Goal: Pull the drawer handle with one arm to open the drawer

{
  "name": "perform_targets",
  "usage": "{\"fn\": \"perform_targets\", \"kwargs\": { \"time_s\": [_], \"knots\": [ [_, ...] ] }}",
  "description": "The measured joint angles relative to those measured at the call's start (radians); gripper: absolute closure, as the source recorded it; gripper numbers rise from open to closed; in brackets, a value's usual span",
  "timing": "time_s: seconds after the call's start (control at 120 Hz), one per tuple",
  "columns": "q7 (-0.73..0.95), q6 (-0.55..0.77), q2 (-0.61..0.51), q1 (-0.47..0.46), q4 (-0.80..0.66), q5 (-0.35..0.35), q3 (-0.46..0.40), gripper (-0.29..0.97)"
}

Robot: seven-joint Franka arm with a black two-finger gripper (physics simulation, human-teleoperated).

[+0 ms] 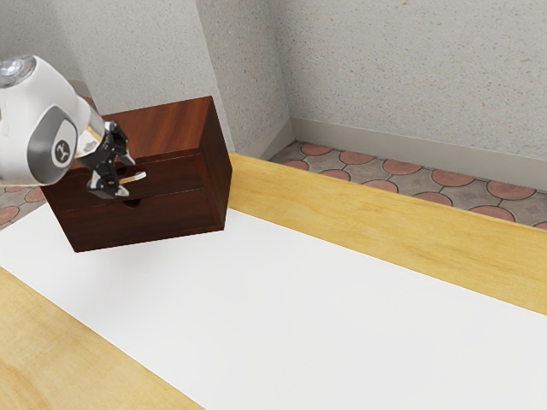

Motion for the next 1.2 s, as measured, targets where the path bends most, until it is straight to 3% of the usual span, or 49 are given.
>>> {"fn": "perform_targets", "kwargs": {
  "time_s": [1.2],
  "knots": [
    [-0.008, 0.01, 0.051, 0.048, 0.001, -0.02, 0.0, 0.29]
  ]
}}
